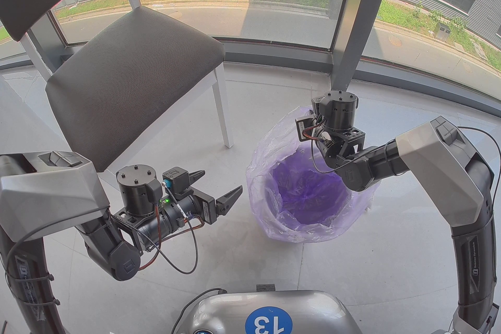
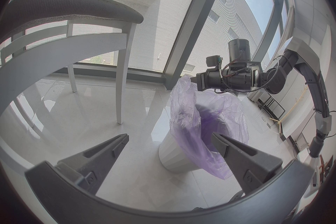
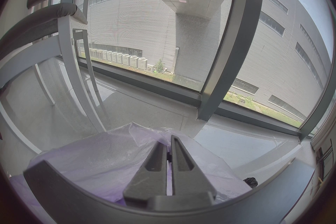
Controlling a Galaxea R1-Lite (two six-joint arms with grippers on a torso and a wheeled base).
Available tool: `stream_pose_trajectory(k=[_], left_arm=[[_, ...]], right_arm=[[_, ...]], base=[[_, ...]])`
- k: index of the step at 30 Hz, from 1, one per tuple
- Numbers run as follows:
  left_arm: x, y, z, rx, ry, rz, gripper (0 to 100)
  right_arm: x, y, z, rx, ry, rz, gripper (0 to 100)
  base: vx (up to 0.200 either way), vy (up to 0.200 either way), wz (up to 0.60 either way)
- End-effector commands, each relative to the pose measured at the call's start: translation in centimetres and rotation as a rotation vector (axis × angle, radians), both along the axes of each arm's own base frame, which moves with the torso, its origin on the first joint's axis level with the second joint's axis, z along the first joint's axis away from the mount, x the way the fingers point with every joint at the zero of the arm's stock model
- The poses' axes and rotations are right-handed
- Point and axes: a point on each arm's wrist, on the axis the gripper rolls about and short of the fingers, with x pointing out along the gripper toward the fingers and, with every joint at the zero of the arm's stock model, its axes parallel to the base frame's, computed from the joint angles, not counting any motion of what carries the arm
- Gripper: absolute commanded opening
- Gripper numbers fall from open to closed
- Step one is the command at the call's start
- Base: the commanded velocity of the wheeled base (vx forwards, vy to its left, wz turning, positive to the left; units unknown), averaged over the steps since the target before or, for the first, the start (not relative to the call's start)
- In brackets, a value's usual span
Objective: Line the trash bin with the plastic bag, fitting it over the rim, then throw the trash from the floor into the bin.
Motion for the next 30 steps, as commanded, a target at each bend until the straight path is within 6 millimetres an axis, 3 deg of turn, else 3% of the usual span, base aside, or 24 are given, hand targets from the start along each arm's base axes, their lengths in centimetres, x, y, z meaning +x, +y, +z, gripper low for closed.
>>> stream_pose_trajectory(k=[1, 2, 14, 25, 30], left_arm=[[0.0, 0.0, 0.0, 0.004, -0.003, -0.002, 100], [0.0, 0.0, 0.0, 0.003, -0.005, 0.0, 100], [0.1, 0.0, -0.1, -0.002, -0.016, 0.0, 100], [0.3, -0.4, -0.2, -0.019, -0.048, -0.008, 100], [-0.4, -1.5, 0.3, -0.048, -0.086, -0.028, 100]], right_arm=[[-0.1, 0.0, 0.0, -0.003, 0.003, -0.002, 0], [0.0, -0.1, 0.0, -0.005, 0.004, -0.001, 100], [-1.0, -0.7, 0.2, -0.024, 0.03, 0.002, 100], [-4.9, -3.5, 2.8, -0.068, 0.11, 0.056, 100], [-7.1, -4.5, 3.6, -0.113, 0.131, 0.099, 100]], base=[[0.0, 0.0, 0.0], [0.0, 0.0, 0.0], [0.0, 0.0, 0.0], [0.0, 0.0, 0.0], [0.0, 0.0, 0.0]])
